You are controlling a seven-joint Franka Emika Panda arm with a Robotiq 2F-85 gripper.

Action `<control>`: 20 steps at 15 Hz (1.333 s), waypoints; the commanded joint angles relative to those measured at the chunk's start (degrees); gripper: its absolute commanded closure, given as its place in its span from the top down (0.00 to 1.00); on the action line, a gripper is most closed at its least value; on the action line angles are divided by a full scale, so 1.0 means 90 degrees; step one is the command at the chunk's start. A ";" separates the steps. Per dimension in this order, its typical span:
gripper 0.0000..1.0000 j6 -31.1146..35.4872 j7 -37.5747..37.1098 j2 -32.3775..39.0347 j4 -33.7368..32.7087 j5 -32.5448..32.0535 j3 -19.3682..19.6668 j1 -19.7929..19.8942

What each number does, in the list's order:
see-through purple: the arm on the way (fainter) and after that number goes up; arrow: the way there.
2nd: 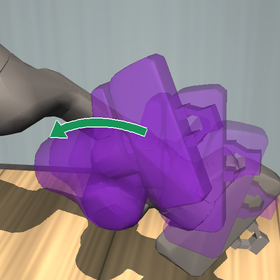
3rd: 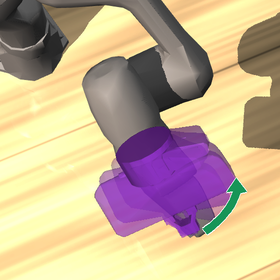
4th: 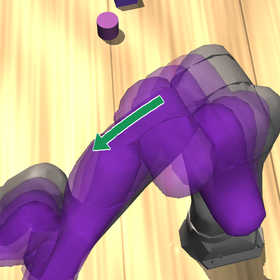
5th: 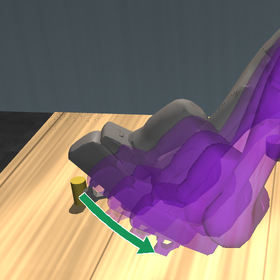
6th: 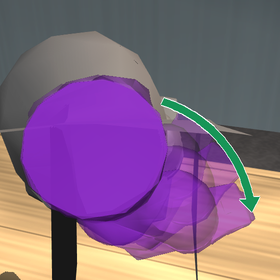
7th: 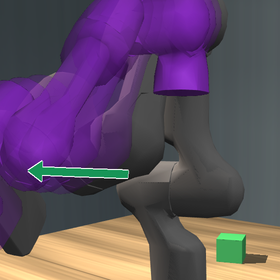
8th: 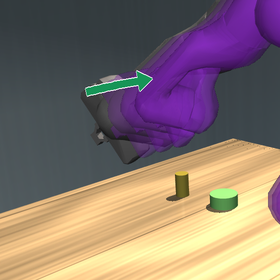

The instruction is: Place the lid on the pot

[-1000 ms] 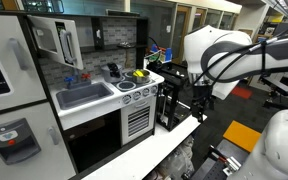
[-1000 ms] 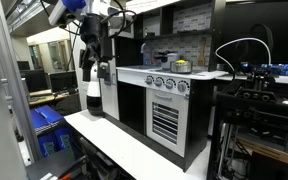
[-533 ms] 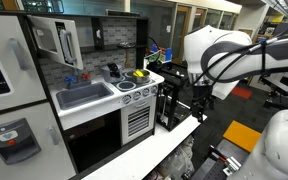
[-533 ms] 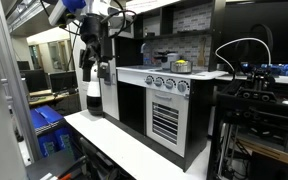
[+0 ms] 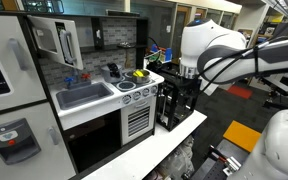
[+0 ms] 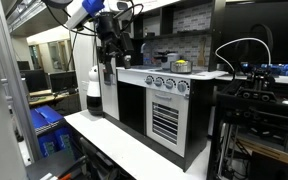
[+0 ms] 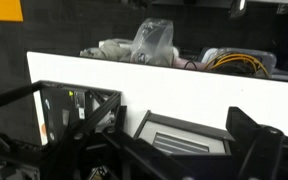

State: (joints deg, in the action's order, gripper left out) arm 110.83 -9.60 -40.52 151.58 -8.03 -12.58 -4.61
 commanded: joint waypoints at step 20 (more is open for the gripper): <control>1.00 0.3819 -0.0003 0.4476 -0.3856 -0.6628 0.0464 0.0155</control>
State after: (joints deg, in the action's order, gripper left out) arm 143.07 -7.55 -2.09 119.31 -63.23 -9.85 -2.11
